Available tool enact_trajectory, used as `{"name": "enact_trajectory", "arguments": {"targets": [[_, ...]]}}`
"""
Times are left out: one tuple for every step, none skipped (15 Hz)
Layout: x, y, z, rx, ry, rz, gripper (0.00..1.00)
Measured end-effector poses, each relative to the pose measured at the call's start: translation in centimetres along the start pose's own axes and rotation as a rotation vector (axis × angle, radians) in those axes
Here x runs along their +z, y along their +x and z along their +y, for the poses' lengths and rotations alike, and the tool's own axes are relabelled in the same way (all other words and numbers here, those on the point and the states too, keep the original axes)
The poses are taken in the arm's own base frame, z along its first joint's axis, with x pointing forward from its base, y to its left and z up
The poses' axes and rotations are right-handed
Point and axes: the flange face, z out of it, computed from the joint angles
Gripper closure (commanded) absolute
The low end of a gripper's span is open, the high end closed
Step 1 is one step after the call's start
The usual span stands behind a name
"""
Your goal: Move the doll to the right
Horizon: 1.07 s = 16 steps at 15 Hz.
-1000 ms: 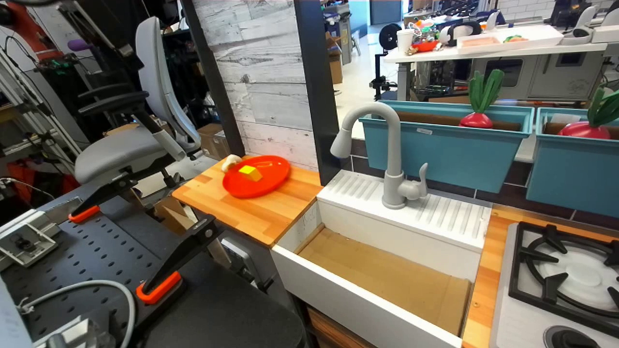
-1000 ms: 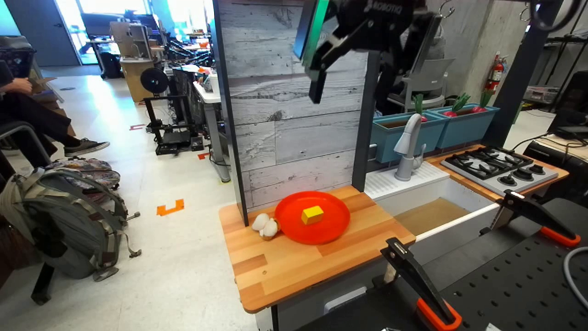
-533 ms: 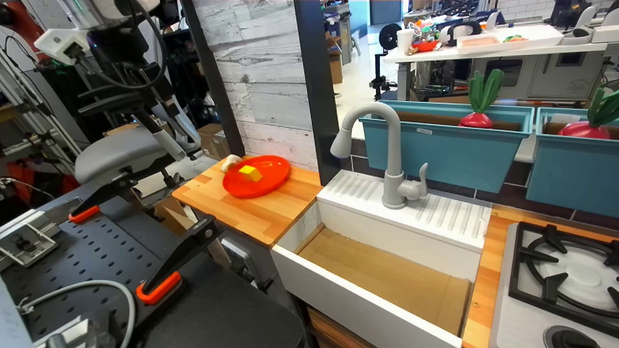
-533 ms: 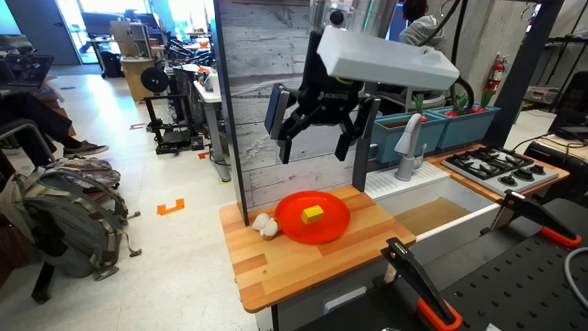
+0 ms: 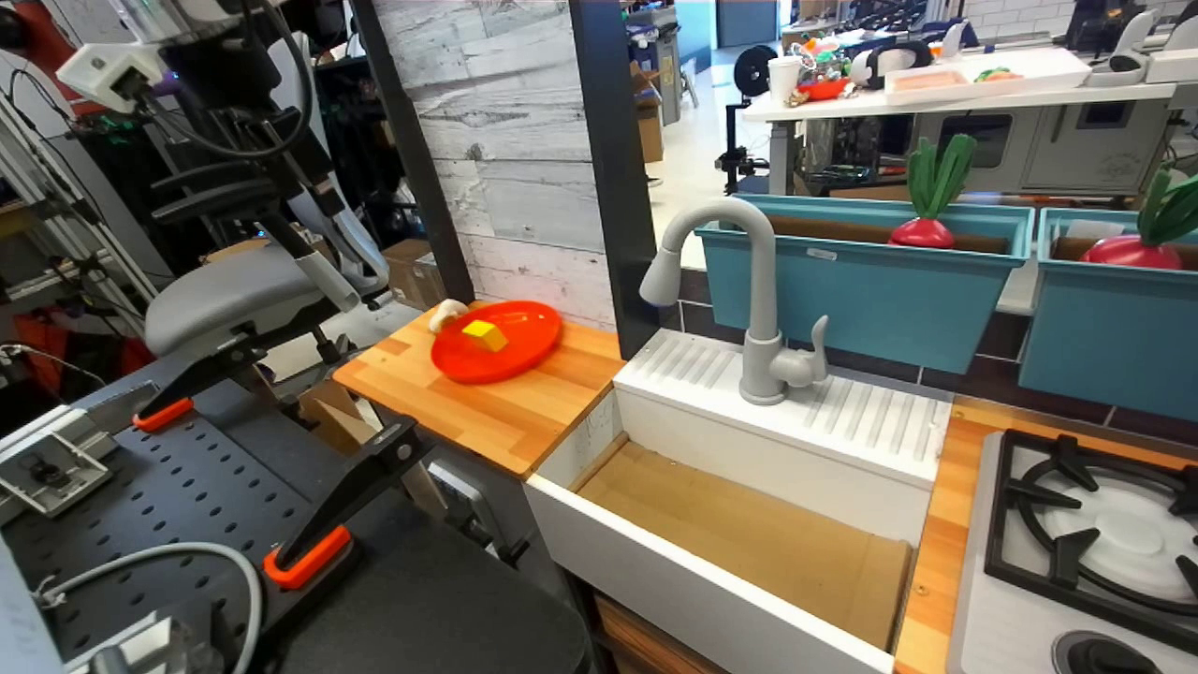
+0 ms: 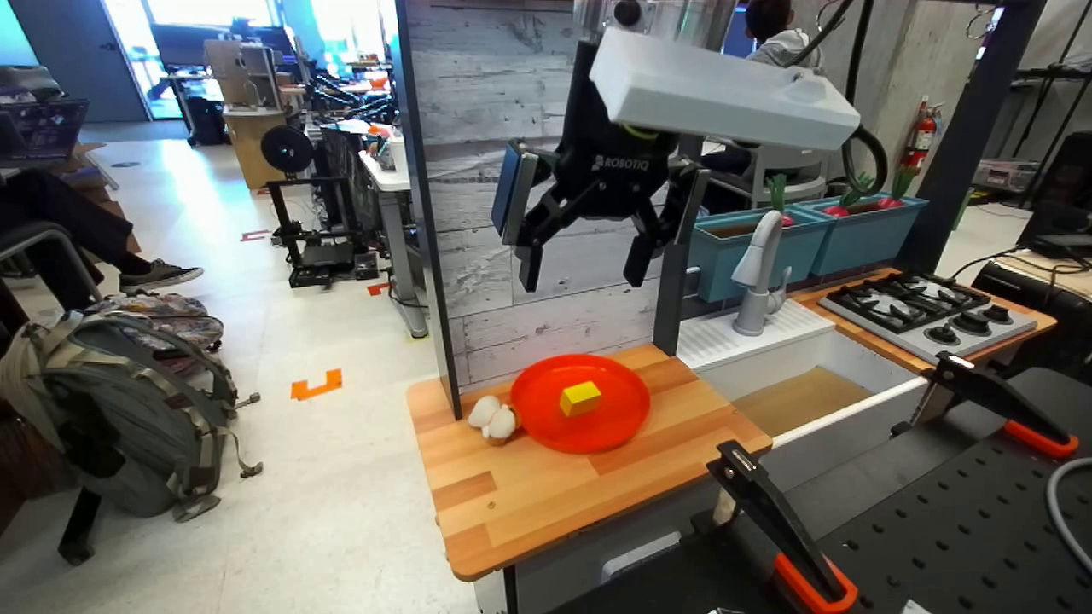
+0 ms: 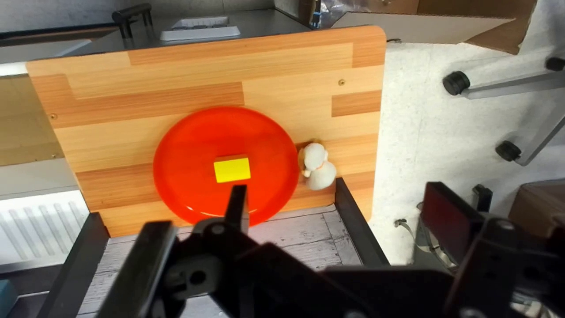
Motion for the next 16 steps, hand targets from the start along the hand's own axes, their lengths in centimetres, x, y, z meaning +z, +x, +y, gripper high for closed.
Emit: {"name": "enact_trajectory", "arguments": {"targets": [[0.2,0.1,0.1,0.003,-0.003,0.002,0.00],[0.6,0.3,0.3,0.009,-0.004,0.010,0.00],[1.1,0.5,0.4,0.015,-0.005,0.019,0.00],[1.8,0.8,0.5,0.022,-0.010,0.025,0.00],[2.8,1.1,0.6,0.025,-0.021,0.029,0.00],[4.0,1.4,0.7,0.028,-0.034,0.029,0.00],[5.2,1.8,0.7,0.031,-0.049,0.027,0.00],[6.6,2.0,0.5,0.029,-0.062,0.024,0.00],[8.1,2.3,0.3,0.024,-0.075,0.018,0.00],[9.5,2.4,-0.1,0.018,-0.087,0.011,0.00],[11.0,2.6,-0.5,0.010,-0.098,0.005,0.00],[12.4,2.7,-0.9,0.001,-0.108,-0.003,0.00],[13.9,2.8,-1.2,-0.007,-0.115,-0.010,0.00],[15.4,2.9,-1.6,-0.012,-0.120,-0.018,0.00],[16.7,3.0,-1.9,-0.014,-0.124,-0.024,0.00],[18.0,3.3,-2.3,-0.017,-0.127,-0.029,0.00]]}}
